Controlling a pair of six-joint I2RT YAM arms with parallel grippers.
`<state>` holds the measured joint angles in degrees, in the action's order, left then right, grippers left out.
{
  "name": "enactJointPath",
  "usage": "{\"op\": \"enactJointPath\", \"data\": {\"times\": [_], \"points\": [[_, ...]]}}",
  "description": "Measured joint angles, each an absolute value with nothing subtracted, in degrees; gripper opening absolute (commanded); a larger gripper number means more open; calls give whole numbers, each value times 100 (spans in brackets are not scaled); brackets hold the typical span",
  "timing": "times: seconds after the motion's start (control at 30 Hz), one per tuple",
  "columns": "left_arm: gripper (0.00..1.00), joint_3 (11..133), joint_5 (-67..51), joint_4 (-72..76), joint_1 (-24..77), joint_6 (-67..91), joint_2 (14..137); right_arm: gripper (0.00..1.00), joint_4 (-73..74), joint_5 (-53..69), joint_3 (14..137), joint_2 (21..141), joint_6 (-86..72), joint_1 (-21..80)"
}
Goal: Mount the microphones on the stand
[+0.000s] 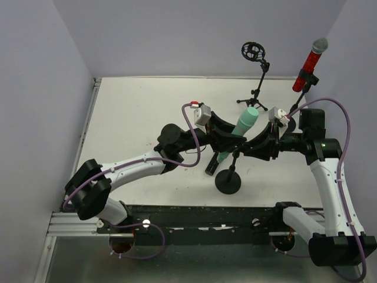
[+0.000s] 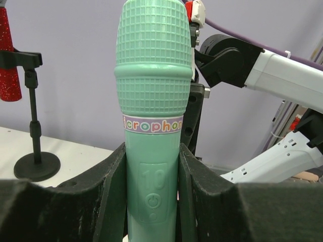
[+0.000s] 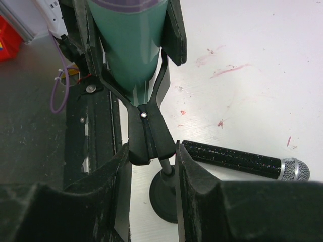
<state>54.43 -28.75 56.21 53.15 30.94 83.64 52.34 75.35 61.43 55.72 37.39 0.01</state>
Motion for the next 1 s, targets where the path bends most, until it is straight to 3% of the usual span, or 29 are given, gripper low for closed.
{"op": "enactJointPath", "data": {"times": [0.33,0.57,0.7,0.8,0.93,1.0], "points": [[0,5365,-2694,5601,5402,2786,8364,18,5201,7535,6141,5572,3649,-1],[0,5365,-2646,5618,5415,2650,8364,74,5168,7585,6121,5572,3533,-1],[1,5365,-2637,5627,5454,2567,8364,88,5151,7625,6119,5570,3551,-1],[6,5365,-2637,5627,5461,2547,8364,95,5148,7640,6119,5568,3553,-1],[64,5363,-2637,5627,5461,2545,8361,99,5151,7640,6119,5537,3557,-1],[82,5343,-2622,5625,5461,2541,8340,100,5151,7640,6119,5518,3557,-1]]}}
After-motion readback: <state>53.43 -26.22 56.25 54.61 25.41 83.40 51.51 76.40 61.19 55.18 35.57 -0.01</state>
